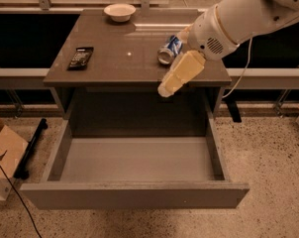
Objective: Place rxbar chocolate into top drawer
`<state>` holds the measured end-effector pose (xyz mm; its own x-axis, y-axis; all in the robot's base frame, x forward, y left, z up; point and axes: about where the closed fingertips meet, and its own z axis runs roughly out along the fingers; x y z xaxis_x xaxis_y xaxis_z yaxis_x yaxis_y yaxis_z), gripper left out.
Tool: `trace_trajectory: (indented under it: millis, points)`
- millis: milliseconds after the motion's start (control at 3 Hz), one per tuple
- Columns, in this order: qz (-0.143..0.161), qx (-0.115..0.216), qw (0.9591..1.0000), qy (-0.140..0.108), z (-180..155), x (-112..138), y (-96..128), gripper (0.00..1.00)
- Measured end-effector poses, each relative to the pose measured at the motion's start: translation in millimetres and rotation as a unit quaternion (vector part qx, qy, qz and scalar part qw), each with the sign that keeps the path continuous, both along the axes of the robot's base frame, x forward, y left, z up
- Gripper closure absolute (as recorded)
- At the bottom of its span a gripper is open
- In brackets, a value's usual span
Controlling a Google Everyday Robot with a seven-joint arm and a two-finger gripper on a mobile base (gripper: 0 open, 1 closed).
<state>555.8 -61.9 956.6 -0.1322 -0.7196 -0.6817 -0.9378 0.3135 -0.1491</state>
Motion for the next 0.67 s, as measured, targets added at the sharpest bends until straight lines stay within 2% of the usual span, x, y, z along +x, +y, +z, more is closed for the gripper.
trace_trajectory:
  millis: [333,667]
  points:
    - [0.012,0.037,0.9991,0.018,-15.0,51.1,62.6,0.00]
    - [0.012,0.037,0.9991,0.018,-15.1,51.2,62.7,0.00]
